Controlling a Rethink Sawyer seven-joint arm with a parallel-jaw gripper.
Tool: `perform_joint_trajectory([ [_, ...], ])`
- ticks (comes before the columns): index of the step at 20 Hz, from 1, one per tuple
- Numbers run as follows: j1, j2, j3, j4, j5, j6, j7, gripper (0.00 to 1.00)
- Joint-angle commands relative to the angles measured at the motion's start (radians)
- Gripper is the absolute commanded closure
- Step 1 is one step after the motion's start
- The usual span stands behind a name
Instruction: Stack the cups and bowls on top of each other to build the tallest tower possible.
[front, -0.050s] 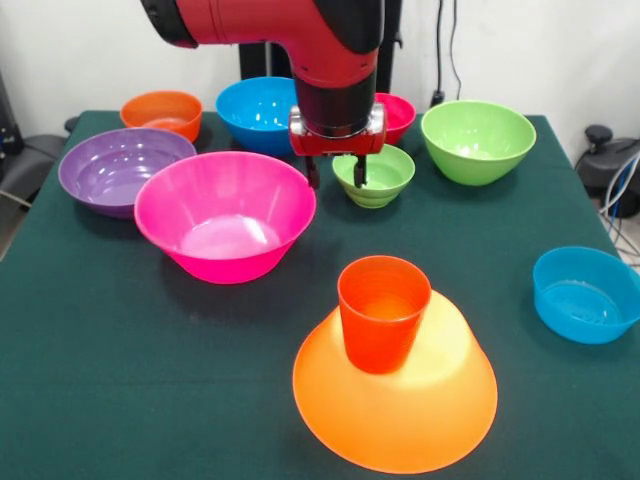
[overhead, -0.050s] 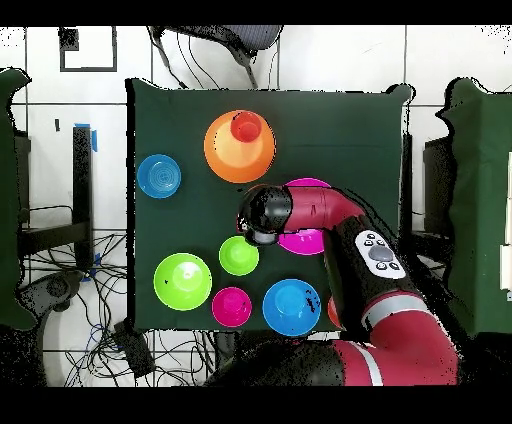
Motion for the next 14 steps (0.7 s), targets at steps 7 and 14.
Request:
perform_joint_trajectory([
  [7, 0.057, 0.016, -0.012, -0.052, -0.015, 0.149, 0.013, 0.00],
  [14, 0.060, -0.025, -0.026, -0.025, -0.011, 0.201, 0.016, 0.00],
])
